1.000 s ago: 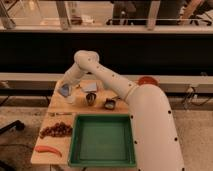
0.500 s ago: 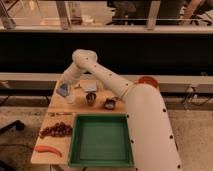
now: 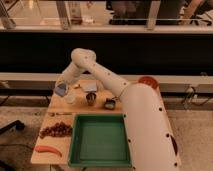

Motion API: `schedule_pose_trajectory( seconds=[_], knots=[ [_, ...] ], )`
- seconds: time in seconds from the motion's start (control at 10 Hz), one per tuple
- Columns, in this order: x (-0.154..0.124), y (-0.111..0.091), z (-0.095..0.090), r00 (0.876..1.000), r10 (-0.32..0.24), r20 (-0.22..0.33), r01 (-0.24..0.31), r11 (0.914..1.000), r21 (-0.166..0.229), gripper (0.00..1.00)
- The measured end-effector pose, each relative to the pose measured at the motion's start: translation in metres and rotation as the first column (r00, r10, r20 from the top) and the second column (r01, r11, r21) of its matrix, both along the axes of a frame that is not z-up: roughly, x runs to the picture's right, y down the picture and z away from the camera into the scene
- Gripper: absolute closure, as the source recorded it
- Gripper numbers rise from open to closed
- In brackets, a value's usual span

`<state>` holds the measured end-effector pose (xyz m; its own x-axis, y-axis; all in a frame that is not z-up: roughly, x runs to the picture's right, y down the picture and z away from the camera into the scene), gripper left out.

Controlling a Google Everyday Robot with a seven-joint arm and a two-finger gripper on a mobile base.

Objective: Place sponge in paper cup

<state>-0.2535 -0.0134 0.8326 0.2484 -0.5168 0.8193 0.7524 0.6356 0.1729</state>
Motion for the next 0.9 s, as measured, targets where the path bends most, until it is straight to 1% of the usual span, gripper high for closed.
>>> schedule_pose_trajectory(
  seconds=[0.3,0.7,0.9],
  knots=[
    [0.002,0.002,0.004,1.0,-0.003,-0.005,0.003,1.0,-0.006,0.2],
    [0.014,0.001,0.009,0.999,0.013,-0.048,-0.013,0.9999,0.006,0.2],
    [0.015,0.0,0.008,0.998,0.018,-0.066,-0.018,0.9998,0.013,0.2]
  ],
)
